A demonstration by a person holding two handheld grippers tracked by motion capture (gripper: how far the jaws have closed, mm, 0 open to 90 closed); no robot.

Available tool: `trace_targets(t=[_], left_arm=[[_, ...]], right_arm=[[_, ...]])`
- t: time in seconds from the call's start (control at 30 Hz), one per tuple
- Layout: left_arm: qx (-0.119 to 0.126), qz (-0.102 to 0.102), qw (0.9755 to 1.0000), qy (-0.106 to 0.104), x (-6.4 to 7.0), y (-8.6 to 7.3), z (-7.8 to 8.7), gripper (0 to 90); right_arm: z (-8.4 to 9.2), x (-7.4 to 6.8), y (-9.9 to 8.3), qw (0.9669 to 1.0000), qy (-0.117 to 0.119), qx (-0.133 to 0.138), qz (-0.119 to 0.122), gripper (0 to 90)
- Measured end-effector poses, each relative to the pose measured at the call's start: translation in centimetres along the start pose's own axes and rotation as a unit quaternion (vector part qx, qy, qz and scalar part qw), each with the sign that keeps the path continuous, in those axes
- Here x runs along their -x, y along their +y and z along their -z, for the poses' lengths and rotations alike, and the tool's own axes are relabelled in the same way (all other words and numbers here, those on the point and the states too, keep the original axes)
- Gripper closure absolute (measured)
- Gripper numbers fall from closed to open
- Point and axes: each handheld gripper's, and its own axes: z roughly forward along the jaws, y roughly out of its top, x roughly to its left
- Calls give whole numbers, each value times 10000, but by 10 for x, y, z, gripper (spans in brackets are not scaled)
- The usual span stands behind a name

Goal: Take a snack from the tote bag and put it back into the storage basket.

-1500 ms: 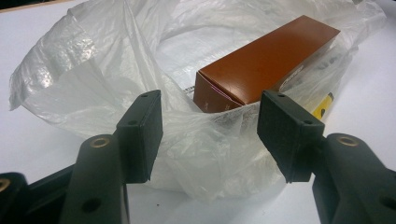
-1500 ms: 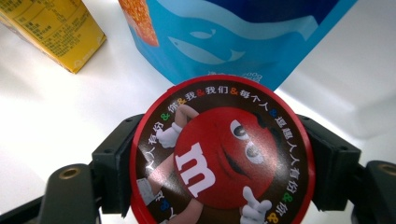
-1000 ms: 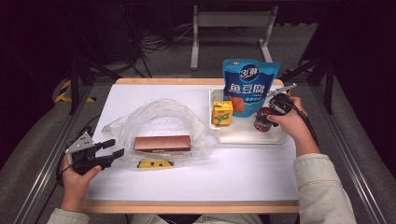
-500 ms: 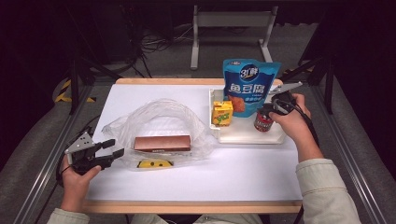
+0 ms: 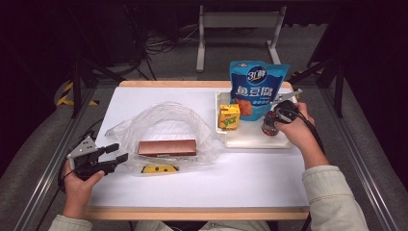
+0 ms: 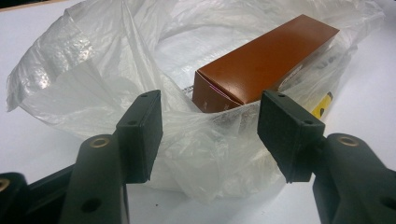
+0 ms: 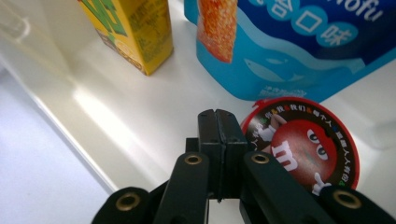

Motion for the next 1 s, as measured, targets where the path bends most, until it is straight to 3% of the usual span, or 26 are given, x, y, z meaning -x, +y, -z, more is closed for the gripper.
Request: trace_targets(t=[0.27, 0.77, 1.0], left_arm=[[-3, 6, 10000, -2, 0, 0, 0, 411], [21, -15, 10000, -3, 0, 0, 0, 412], [22, -9, 10000, 11, 0, 0, 0, 412]], right_arm=[[-5, 7, -7, 9998, -124, -145, -102, 900], [-4, 31, -15, 9977, -516, -198, -404, 900], [-5, 38, -14, 9968, -595, -164, -517, 900]])
